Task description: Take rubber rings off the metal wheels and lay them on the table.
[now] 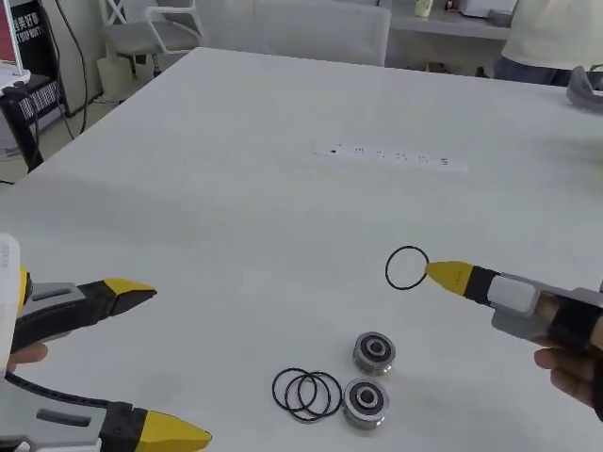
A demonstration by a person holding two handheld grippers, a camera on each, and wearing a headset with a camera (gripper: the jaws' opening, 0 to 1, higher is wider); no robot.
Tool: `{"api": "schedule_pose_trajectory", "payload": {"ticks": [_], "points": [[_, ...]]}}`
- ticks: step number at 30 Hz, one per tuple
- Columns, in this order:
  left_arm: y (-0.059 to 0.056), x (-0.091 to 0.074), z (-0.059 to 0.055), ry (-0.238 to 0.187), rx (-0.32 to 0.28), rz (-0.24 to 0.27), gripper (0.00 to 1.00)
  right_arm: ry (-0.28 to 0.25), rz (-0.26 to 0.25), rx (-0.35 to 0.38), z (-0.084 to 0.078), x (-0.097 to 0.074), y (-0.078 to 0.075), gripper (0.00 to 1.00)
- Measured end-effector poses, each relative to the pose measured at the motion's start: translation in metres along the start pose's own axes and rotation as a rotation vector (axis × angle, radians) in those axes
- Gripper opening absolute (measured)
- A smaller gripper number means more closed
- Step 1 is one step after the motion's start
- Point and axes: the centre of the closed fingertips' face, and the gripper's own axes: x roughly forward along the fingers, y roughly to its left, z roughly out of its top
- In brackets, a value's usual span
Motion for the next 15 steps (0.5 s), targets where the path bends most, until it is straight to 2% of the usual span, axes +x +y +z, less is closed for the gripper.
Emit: {"api": "schedule_pose_trajectory", "payload": {"ticks": [4, 15], "points": [[0.001, 0.000, 0.000, -0.004, 0.002, 0.001, 0.91, 0.011, 0.016, -0.005, -0.003, 0.003, 0.006, 0.00], [-0.001, 0.002, -0.003, 0.008, -0.002, -0.008, 0.91, 0.098, 0.057, -0.047, -0.022, 0.015, 0.020, 0.00]]}}
